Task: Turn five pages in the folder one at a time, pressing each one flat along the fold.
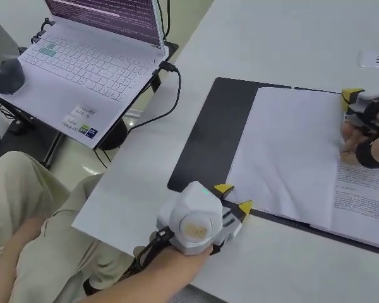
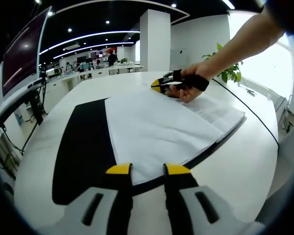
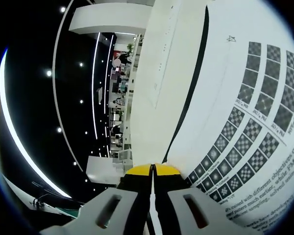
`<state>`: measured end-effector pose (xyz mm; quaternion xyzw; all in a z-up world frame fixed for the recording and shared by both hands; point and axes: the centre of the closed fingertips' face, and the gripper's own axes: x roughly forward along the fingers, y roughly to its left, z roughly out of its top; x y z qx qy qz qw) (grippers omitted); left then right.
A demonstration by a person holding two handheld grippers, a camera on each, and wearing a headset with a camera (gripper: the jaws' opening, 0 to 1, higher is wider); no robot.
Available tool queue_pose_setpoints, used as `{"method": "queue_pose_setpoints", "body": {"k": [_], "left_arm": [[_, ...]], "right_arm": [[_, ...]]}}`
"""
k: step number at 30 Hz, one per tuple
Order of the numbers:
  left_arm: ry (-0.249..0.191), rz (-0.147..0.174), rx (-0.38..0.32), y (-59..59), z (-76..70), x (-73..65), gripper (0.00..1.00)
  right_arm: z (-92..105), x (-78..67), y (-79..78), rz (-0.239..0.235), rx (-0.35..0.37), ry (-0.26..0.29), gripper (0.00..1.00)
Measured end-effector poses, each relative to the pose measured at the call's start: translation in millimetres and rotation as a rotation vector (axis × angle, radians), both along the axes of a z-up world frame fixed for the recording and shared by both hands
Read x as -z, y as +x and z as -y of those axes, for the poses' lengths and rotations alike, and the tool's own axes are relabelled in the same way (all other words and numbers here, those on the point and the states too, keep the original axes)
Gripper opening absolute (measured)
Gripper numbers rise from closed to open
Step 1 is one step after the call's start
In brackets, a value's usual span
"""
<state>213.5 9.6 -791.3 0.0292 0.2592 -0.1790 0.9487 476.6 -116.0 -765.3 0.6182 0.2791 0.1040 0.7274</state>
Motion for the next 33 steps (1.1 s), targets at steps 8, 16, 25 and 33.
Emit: {"method": "queue_pose_setpoints", "body": {"k": [8, 16, 25, 33], "left_arm": [[0.001, 0.0, 0.001, 0.0, 0.0, 0.1, 0.24], [0.003, 0.0, 0.003, 0.2, -0.3, 0.8, 0.24], [0.001, -0.003, 0.0, 0.2, -0.3, 0.9, 0.24], [0.001, -0.007, 0.0, 0.0, 0.2, 0.0, 0.24]], "right_arm": [[-1.0, 2.6, -11.8, -0.038, -0.066, 0.011, 0.0], [-4.2, 4.9, -32.1, -0.074, -0.165, -0.005, 0.0], [-7.6, 5.1, -60.2, -0.103, -0.262, -0.015, 0.0], [-8.5, 2.7, -82.0, -0.108, -0.314, -0.028, 0.0]]}}
